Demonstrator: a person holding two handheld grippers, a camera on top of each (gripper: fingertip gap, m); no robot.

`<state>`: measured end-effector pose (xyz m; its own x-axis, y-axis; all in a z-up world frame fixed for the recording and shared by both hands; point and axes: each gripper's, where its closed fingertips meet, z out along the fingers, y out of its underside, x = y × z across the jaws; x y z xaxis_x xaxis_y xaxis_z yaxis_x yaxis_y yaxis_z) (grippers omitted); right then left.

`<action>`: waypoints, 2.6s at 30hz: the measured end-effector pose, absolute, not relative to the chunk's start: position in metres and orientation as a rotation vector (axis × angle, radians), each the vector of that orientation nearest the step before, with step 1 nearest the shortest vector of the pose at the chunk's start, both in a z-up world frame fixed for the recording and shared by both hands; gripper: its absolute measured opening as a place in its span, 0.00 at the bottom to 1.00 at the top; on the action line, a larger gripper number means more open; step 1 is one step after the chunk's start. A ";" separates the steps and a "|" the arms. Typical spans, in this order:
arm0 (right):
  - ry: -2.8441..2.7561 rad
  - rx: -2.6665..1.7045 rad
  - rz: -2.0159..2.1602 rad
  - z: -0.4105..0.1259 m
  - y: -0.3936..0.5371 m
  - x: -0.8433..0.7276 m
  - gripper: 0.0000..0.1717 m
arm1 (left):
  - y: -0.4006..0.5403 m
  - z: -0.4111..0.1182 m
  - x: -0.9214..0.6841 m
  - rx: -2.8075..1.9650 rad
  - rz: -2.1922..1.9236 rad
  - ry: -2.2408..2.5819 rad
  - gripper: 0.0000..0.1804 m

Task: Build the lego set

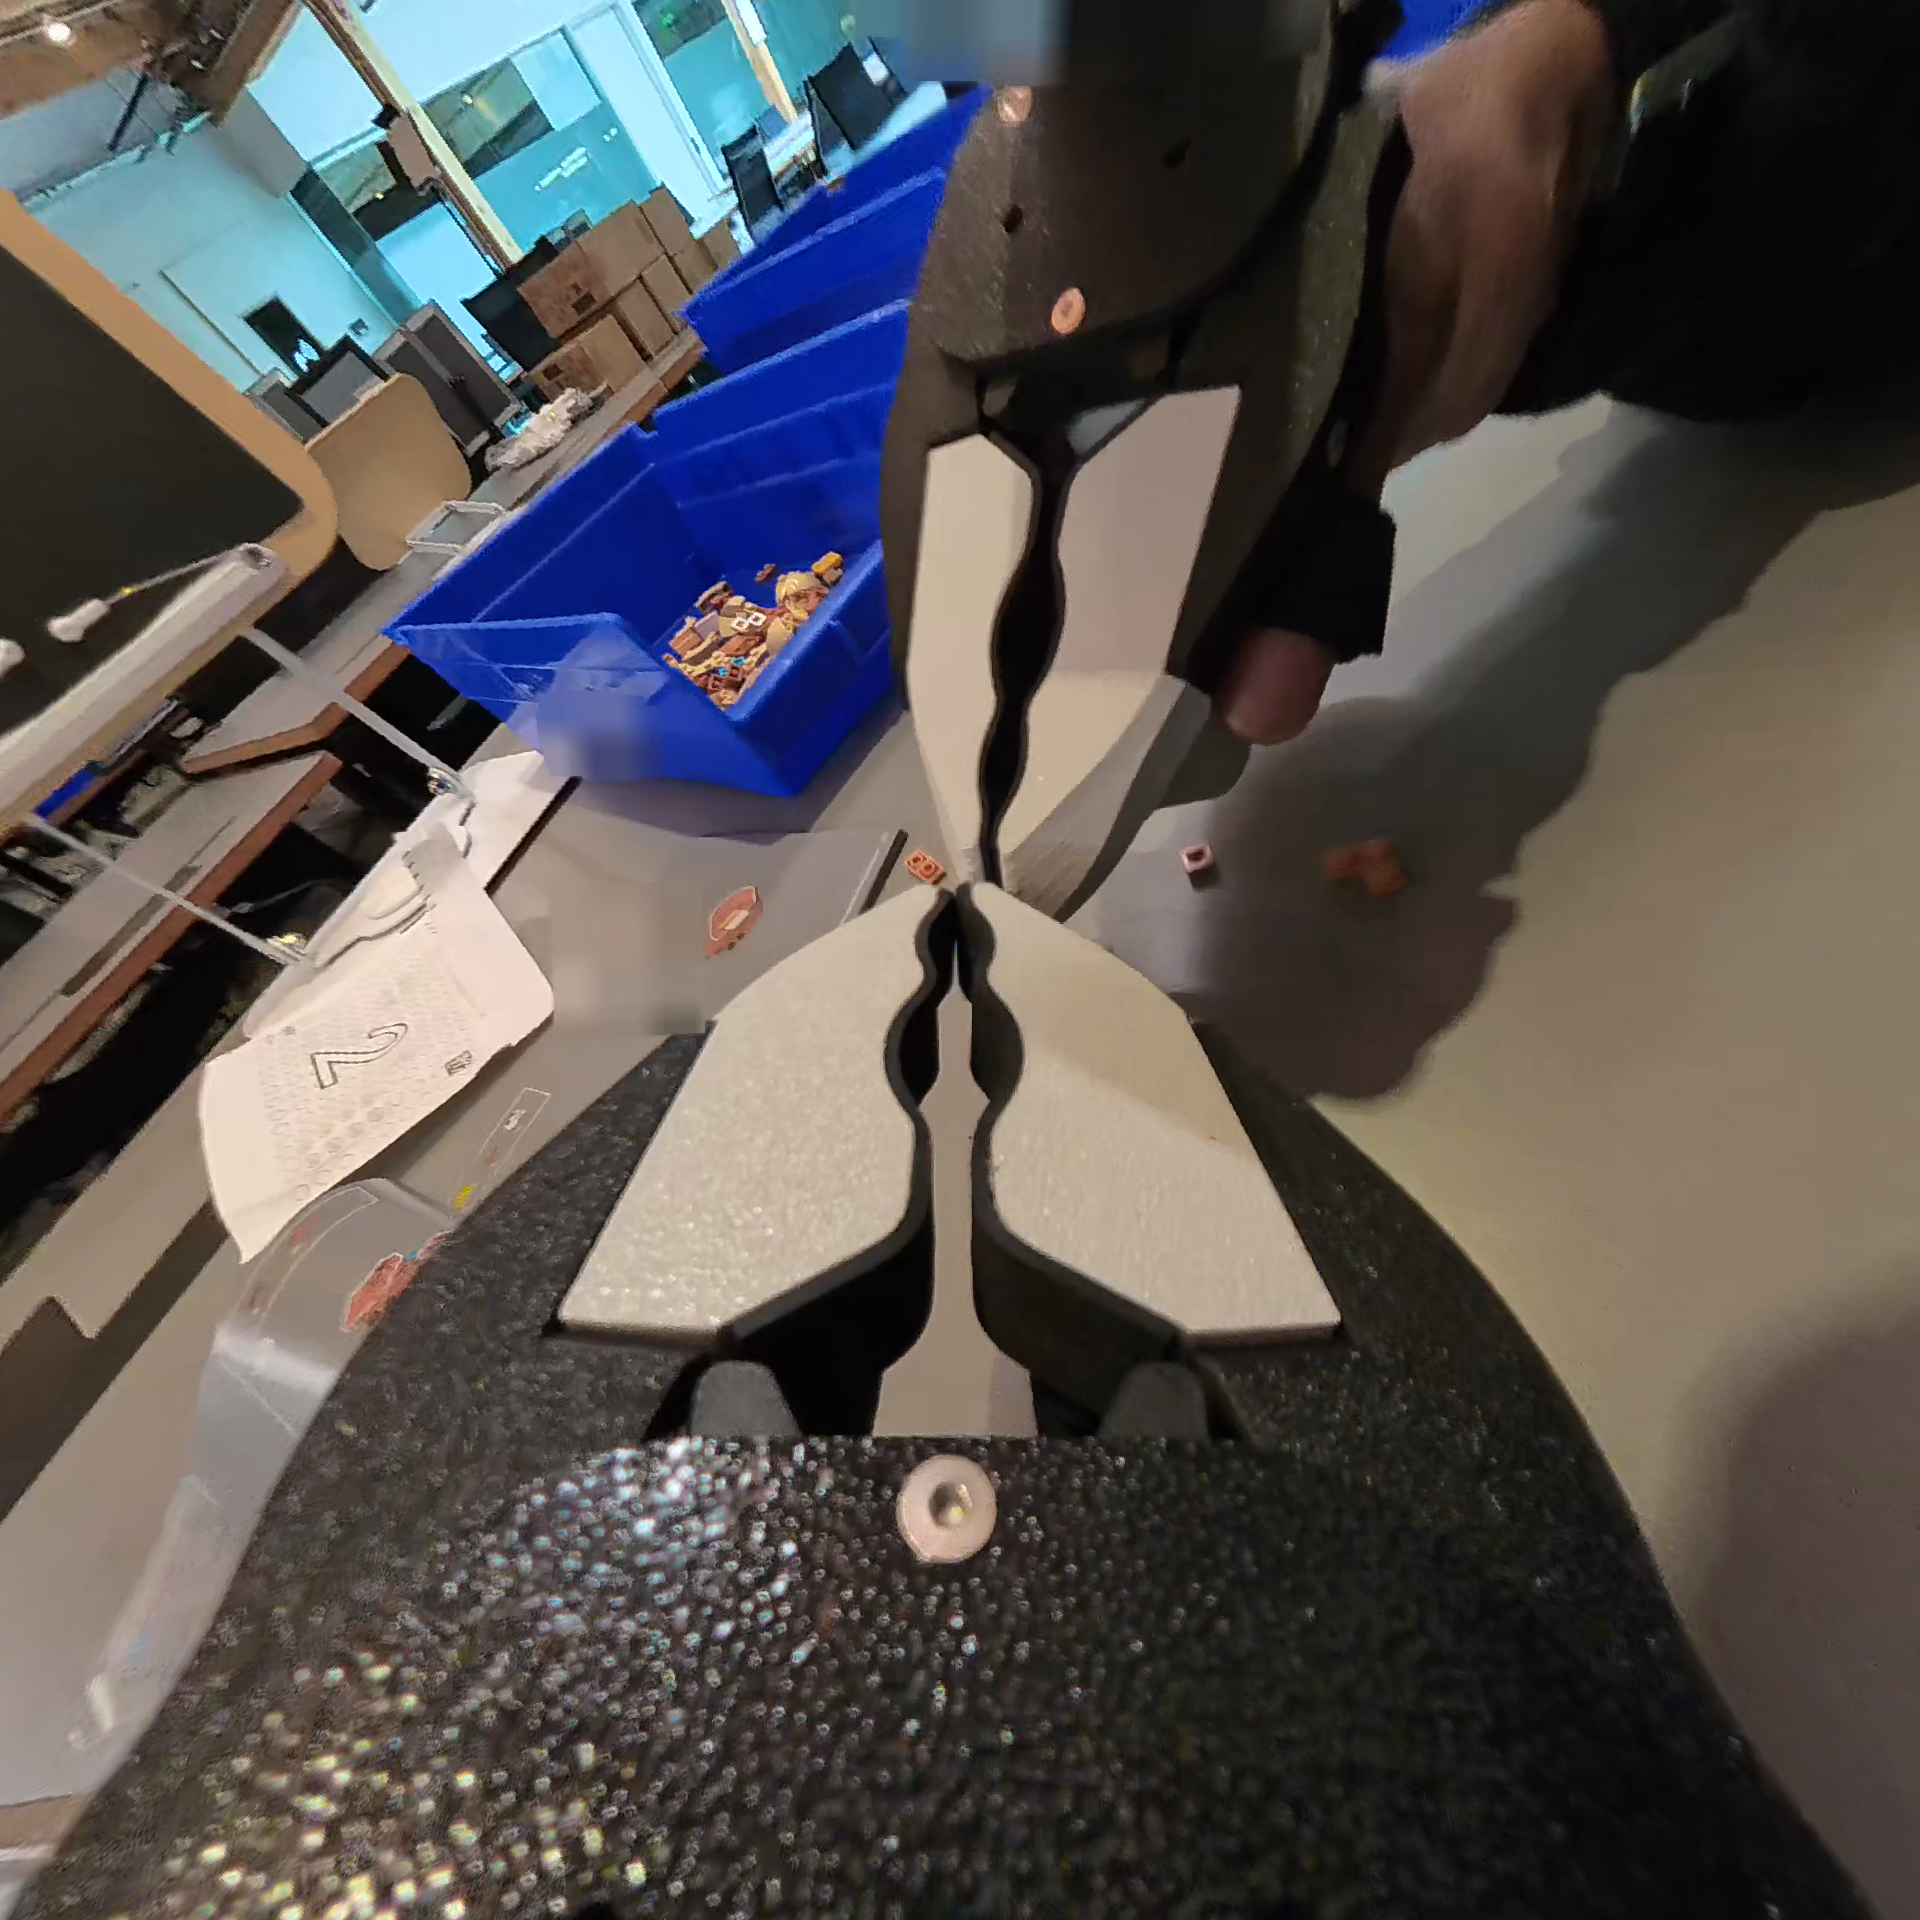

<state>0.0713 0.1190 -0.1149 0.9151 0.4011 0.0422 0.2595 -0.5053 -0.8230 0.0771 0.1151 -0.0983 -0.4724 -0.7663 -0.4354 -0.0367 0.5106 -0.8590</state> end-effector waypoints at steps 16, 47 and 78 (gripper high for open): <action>-0.461 -2.074 0.158 -0.109 0.119 0.092 0.00 | 0.131 -0.106 0.077 -0.954 -1.270 1.879 0.00; -0.455 -2.096 0.135 -0.123 0.120 0.098 0.00 | 0.143 -0.122 0.079 -1.074 -1.230 1.907 0.00; -0.483 -2.118 0.094 -0.113 0.097 0.135 0.00 | 0.141 -0.124 0.078 -1.075 -1.221 1.922 0.00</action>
<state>0.1348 0.0973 -0.1133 0.9196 0.3752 0.1167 0.3038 -0.4905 -0.8168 0.0783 0.1415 -0.1240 -0.4815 -0.8736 -0.0708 -0.3071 0.2439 -0.9199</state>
